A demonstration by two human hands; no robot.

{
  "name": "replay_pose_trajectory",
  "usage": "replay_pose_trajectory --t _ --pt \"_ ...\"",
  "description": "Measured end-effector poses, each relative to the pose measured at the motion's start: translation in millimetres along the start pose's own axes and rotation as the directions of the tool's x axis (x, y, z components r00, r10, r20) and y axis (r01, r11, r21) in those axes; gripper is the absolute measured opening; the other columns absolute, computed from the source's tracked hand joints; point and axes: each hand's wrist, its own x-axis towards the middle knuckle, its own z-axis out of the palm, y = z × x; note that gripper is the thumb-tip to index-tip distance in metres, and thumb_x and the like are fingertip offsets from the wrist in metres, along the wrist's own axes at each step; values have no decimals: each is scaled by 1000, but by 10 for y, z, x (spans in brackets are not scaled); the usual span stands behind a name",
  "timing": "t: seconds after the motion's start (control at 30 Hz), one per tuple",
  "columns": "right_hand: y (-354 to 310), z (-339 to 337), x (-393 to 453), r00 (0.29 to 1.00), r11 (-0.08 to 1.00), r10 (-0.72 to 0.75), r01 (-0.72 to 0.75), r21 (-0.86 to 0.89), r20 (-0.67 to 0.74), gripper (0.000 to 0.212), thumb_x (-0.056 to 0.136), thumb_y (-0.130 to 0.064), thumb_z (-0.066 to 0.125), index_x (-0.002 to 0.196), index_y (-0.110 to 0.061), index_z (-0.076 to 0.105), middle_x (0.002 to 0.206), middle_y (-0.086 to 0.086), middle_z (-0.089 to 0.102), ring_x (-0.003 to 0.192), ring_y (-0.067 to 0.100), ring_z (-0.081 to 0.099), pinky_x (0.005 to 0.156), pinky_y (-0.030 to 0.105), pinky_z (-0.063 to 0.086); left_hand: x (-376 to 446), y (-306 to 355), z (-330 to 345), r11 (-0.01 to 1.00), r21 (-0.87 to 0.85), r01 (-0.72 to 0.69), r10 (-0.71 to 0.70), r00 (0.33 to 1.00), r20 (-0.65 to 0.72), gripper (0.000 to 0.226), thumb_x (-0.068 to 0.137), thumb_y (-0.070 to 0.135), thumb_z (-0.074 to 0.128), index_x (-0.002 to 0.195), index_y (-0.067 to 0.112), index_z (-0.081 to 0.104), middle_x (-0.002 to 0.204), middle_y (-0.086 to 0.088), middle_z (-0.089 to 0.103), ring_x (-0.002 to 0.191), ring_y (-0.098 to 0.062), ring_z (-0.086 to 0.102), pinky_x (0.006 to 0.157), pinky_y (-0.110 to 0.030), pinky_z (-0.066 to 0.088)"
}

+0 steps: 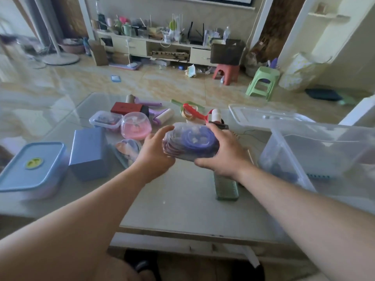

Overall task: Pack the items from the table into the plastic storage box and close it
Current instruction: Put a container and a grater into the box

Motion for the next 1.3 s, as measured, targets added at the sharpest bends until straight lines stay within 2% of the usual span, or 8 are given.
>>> replay_pose_trajectory --t 0.1,0.3,0.47,0.57,0.7,0.9,1.17,1.3 --pt "-328 -675 -155 991 981 -90 106 163 -101 91 73 -28 94 151 -27 47 122 -14 54 106 1 58 84 1 39 -70 487 -165 994 0 -110 110 987 -121 89 70 32 86 143 48 39 132 -3 52 113 -22 57 96 -40 52" --pt "-334 -2122 -624 990 970 -119 132 205 -72 65 85 -34 86 139 -36 49 118 -14 59 103 -6 61 82 14 52 -256 1797 -148 912 108 -396 410 890 -199 75 70 41 91 132 33 50 124 4 47 101 -14 54 78 -23 47" --pt "319 -2922 -1205 997 989 30 -19 146 -72 84 61 -71 85 136 -46 55 129 -2 65 116 13 65 104 41 53 -357 2702 354 786 203 -584 597 802 -4 73 69 52 87 129 26 54 123 5 56 97 -12 55 71 -28 49" --pt "684 -3165 -1542 987 988 136 -141 -58 -84 89 63 -63 91 141 -50 51 142 -11 50 122 11 55 105 35 48 -404 3030 797 728 222 -649 640 759 121 71 70 52 88 128 27 54 120 8 59 92 -9 56 64 -24 49" --pt "1094 -3232 -1689 985 919 169 -173 -353 -44 92 75 -40 91 153 -38 44 131 -15 48 119 11 52 93 25 37 -356 3199 1403 753 235 -615 555 785 275 56 75 56 81 118 31 55 109 9 62 92 -17 60 74 -37 54" --pt "1962 -3205 -1335 930 930 367 -367 28 -4 43 91 -20 81 124 -40 64 130 8 63 116 29 63 98 51 55 -35 3180 2136 889 239 -392 264 863 431 48 95 61 54 129 28 46 103 -8 63 83 -26 57 60 -33 38" --pt "2847 -2873 -664 840 808 526 -542 231 131 15 107 -22 59 116 -27 70 116 3 71 99 22 68 79 38 56 530 2973 2837 975 208 -84 -82 729 680 22 102 15 43 114 2 55 89 -25 66 62 -28 61 64 -37 54" --pt "3100 -2597 -524 752 747 596 -648 149 282 20 112 -25 49 114 -22 68 104 5 70 89 20 64 85 42 54 582 2837 3052 884 388 -260 -120 677 726 25 101 11 39 125 13 44 90 -21 73 61 -29 66 60 -41 60"
